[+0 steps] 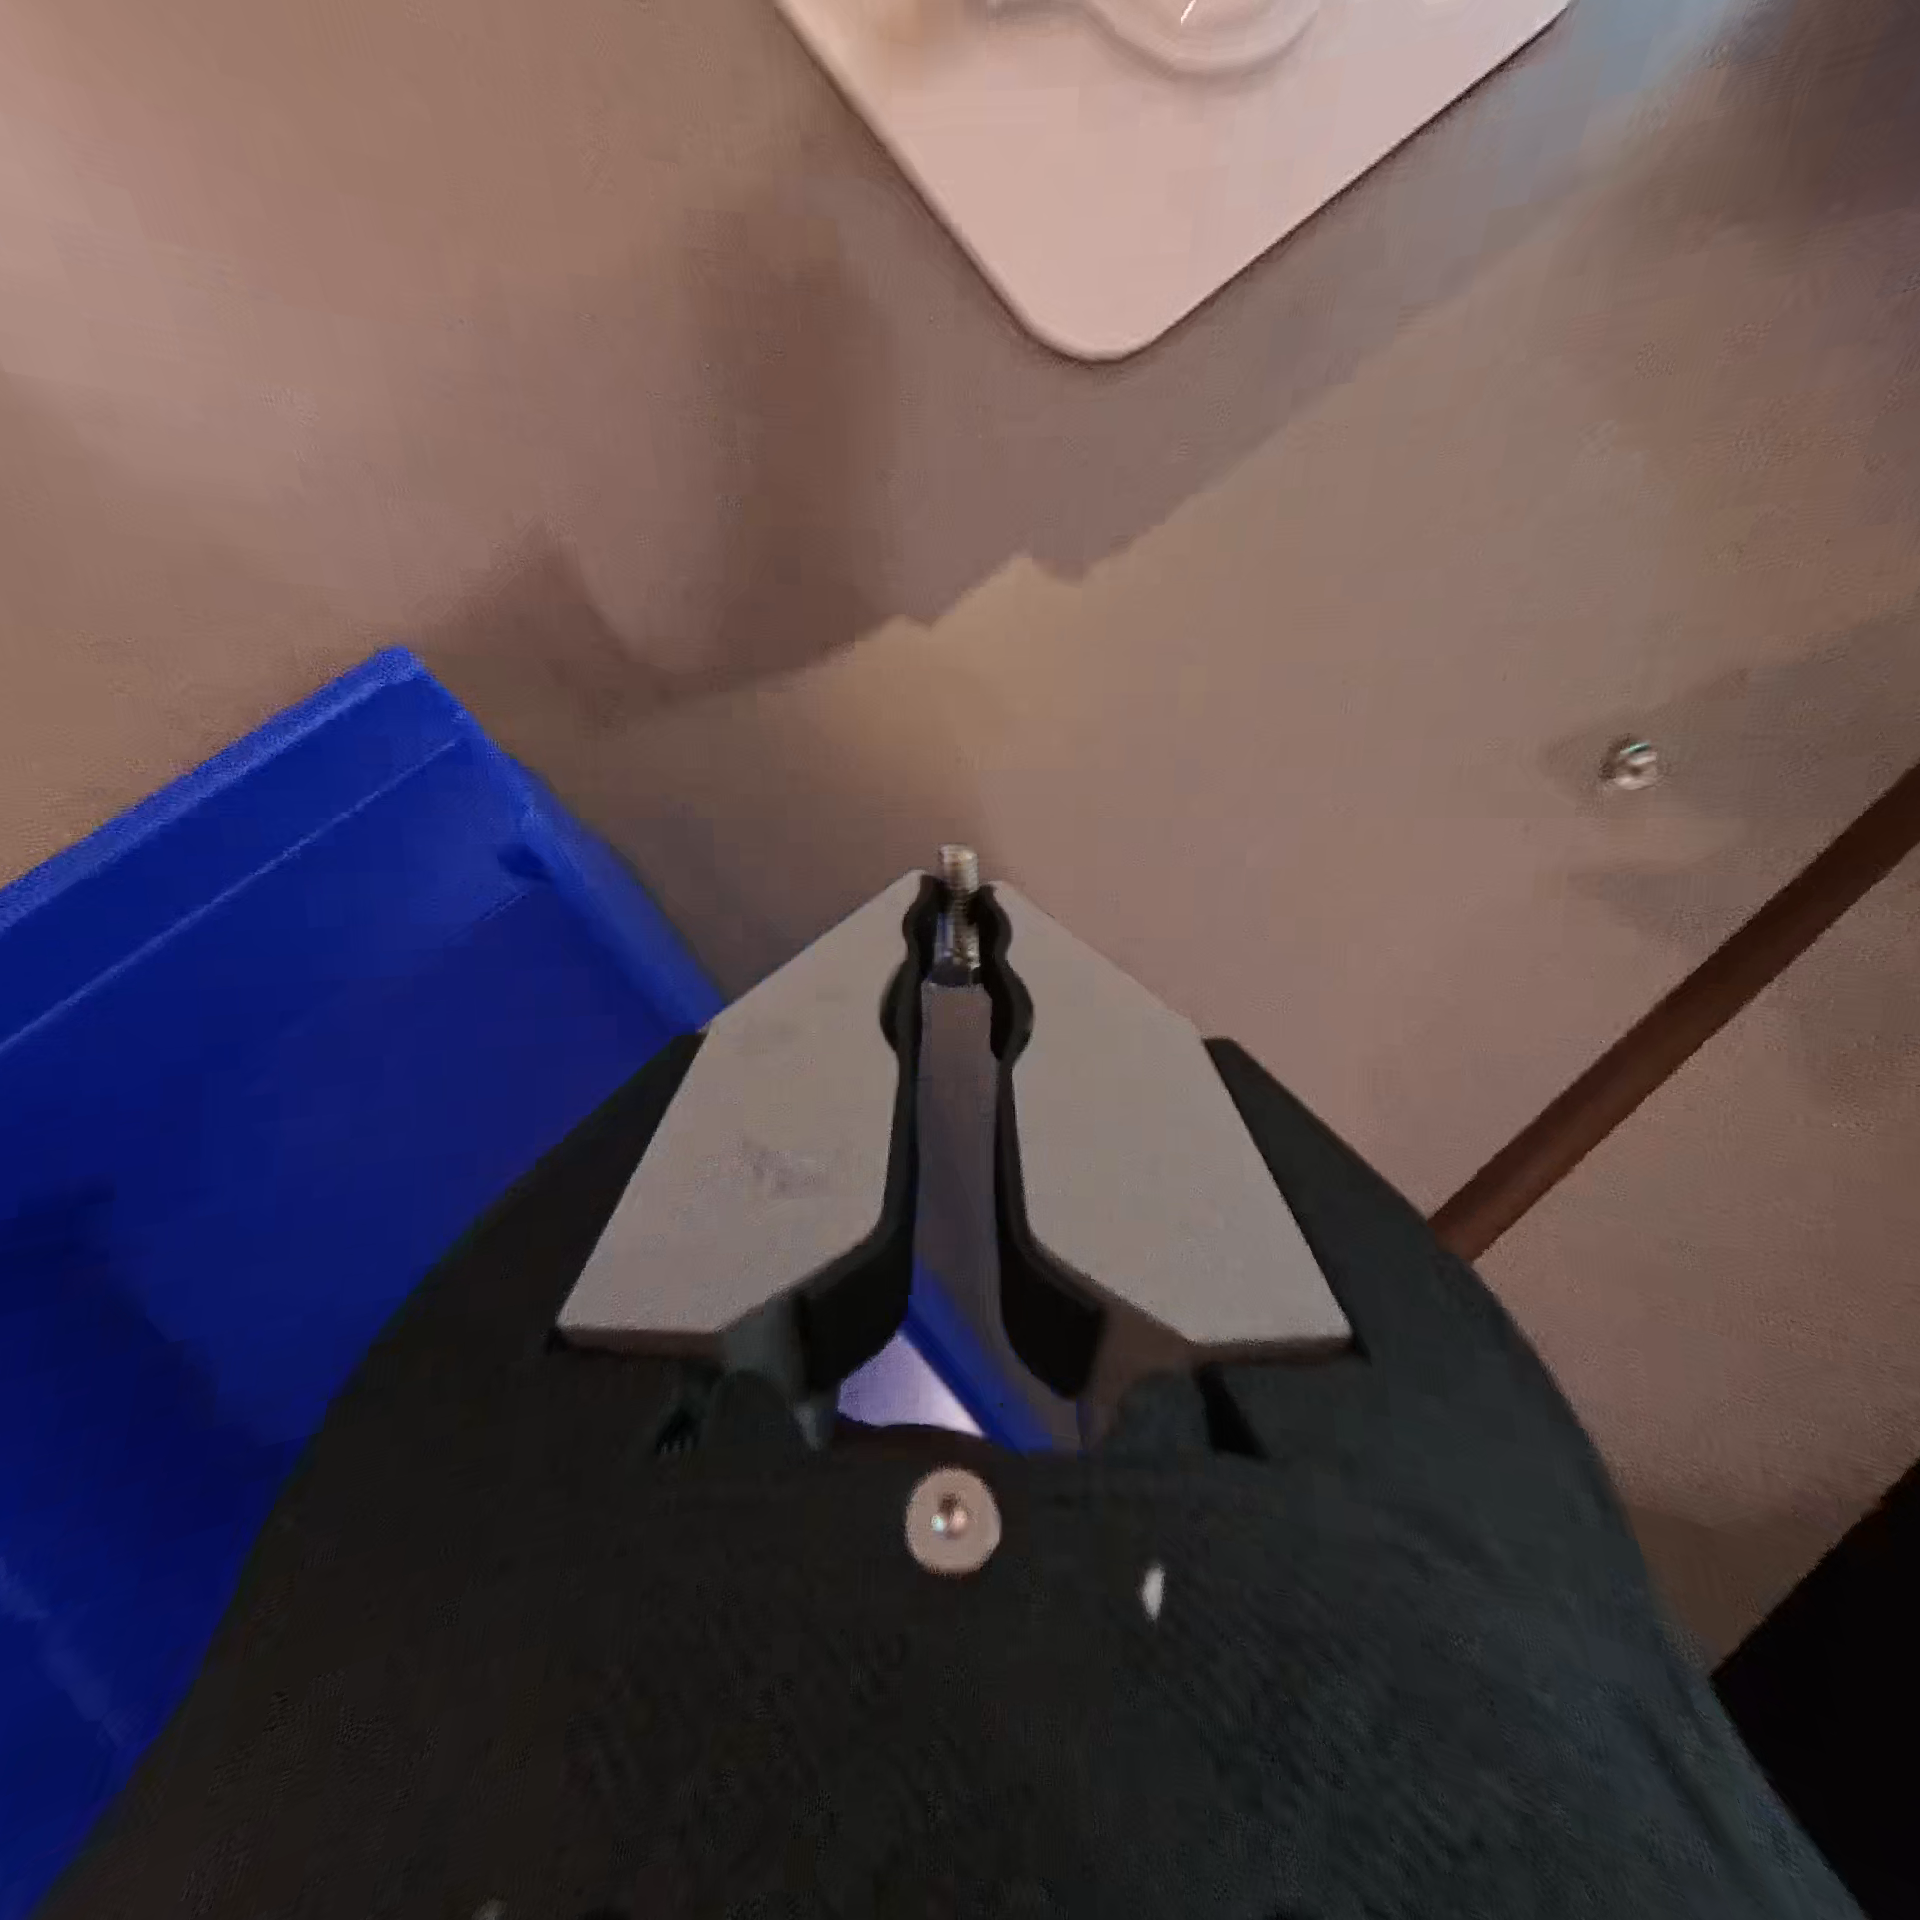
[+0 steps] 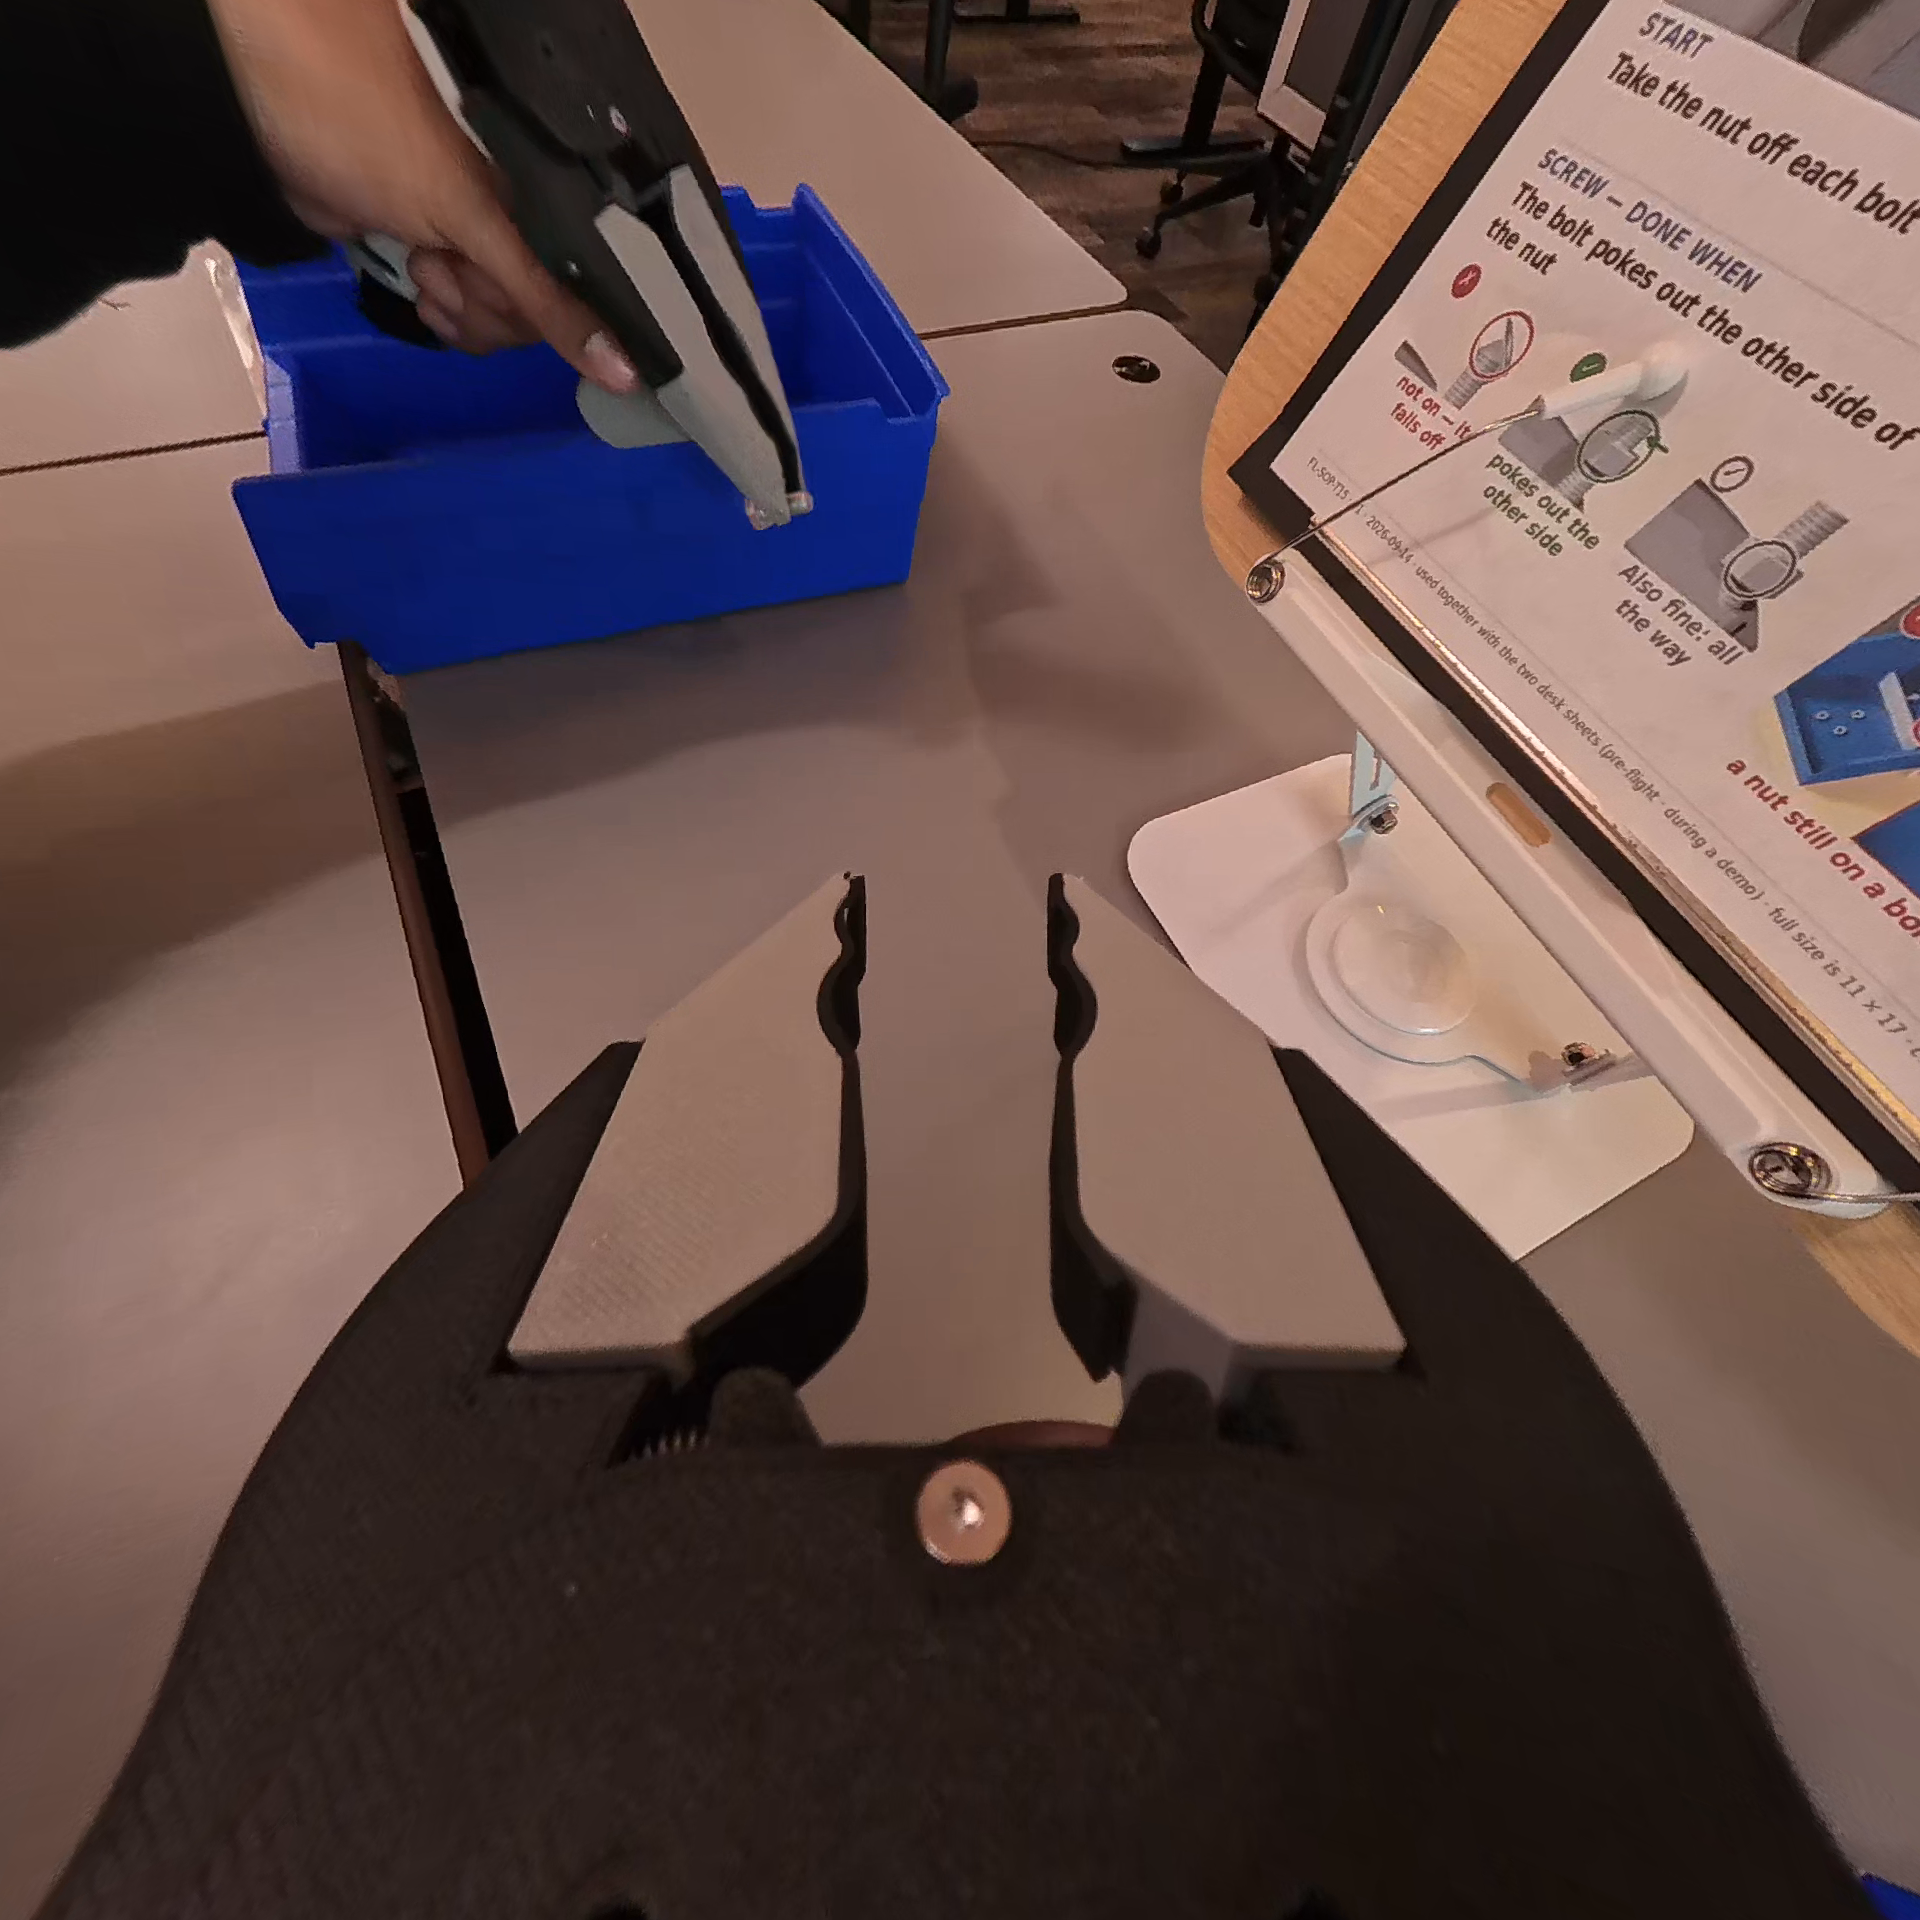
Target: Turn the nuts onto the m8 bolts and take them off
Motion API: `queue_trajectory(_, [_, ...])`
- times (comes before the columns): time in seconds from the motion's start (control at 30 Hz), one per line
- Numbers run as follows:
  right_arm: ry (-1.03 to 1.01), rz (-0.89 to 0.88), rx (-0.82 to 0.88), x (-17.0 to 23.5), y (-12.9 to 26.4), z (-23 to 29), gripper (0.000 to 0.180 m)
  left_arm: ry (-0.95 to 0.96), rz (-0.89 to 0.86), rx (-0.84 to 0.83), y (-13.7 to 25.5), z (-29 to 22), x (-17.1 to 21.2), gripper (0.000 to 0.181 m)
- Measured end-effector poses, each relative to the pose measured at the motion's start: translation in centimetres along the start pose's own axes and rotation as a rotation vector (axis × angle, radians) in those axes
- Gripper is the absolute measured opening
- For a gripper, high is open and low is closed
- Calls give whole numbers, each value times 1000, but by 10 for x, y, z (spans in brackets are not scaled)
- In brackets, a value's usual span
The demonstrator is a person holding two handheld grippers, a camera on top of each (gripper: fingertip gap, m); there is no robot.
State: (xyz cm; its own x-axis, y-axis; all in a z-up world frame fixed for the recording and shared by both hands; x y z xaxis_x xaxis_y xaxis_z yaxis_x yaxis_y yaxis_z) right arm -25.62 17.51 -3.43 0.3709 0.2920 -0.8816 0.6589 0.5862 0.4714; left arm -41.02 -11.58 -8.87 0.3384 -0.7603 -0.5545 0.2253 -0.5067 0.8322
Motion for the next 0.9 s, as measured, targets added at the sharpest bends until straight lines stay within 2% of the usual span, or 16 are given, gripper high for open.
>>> queue_trajectory(0.17, [-45,-43,-47,-3,9,-7,32,-65,-375,196,9,-55,-33,5])
queue_trajectory(0.33, [-104,-107,-122,-7,21,-10,31,-191,-668,366,3,-122,-53,5])
queue_trajectory(0.43, [-148,-152,-174,-9,24,-11,28,-247,-860,385,-3,-146,-54,5])
queue_trajectory(0.5, [-175,-151,-224,-8,21,-8,27,-247,-942,329,-12,-155,-52,4])
queue_trajectory(0.77, [-177,-64,-234,0,-11,5,29,-300,-916,157,-29,-161,-42,5])
queue_trajectory(0.9, [-196,-45,-240,2,-20,10,29,-296,-927,159,-28,-160,-40,5])
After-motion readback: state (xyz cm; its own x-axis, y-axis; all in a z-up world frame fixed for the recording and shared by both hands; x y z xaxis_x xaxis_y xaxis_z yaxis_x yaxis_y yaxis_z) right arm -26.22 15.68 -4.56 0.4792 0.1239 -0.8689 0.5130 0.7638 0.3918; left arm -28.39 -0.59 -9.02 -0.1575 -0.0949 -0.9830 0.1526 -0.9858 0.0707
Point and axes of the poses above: each gripper's, where its closed fingertips meet, y back along the fingers, x out of its underside, z = x × y across the jaws, the point moved 9 cm from there along y, back along the fingers, and after that the axes turned 8 degrees about -y, right-handed, at the moved point
